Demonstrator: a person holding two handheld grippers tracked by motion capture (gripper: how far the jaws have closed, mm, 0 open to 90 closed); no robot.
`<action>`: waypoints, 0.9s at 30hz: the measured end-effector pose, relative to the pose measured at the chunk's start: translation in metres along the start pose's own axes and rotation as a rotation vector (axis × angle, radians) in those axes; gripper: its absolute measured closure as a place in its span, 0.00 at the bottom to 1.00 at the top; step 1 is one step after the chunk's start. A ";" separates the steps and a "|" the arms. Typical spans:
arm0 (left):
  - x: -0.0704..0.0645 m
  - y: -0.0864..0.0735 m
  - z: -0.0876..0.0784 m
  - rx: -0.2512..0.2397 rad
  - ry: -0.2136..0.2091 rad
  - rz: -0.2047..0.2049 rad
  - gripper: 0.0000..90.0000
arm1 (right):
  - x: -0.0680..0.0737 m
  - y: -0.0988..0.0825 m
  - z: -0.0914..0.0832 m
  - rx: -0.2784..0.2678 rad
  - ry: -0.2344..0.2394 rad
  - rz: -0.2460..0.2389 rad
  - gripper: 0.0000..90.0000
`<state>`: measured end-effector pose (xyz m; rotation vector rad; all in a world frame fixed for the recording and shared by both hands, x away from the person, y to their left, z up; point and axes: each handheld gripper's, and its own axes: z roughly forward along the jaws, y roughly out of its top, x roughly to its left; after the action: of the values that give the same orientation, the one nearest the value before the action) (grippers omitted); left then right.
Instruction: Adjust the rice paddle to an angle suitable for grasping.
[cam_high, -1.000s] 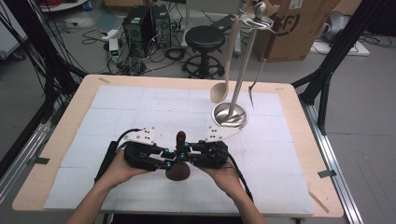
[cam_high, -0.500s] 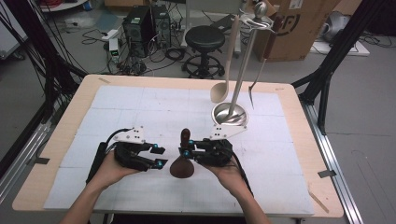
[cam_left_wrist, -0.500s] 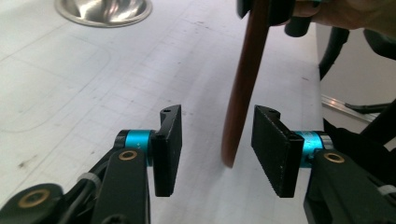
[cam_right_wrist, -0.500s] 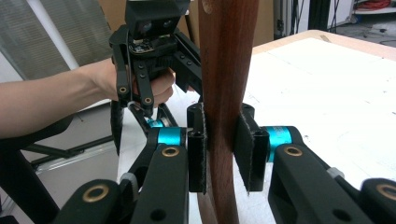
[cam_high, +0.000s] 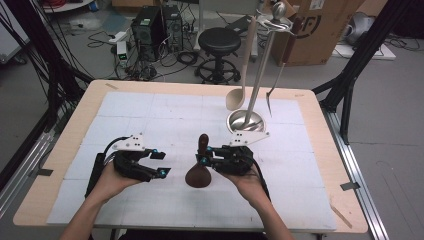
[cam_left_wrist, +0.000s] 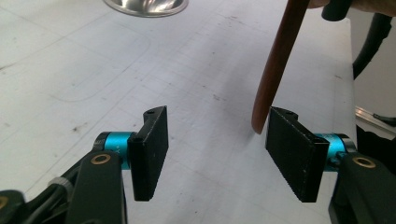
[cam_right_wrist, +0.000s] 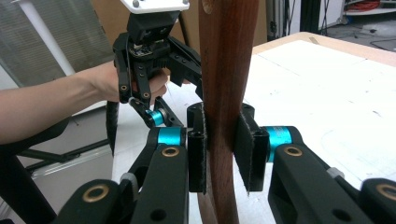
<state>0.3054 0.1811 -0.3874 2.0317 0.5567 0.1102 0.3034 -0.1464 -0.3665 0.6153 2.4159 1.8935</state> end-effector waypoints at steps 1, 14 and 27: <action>0.001 -0.001 -0.001 0.000 0.007 -0.002 0.40 | -0.001 0.000 -0.001 0.002 -0.001 0.001 0.84; 0.013 -0.011 -0.004 0.004 0.074 -0.042 0.30 | -0.012 0.007 -0.015 -0.013 -0.034 0.022 0.85; 0.016 -0.014 -0.007 -0.008 0.112 -0.061 0.24 | -0.021 0.017 -0.036 -0.039 -0.081 0.021 0.84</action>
<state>0.3132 0.1996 -0.3983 2.0075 0.6863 0.1898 0.3187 -0.1831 -0.3458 0.7034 2.3276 1.8799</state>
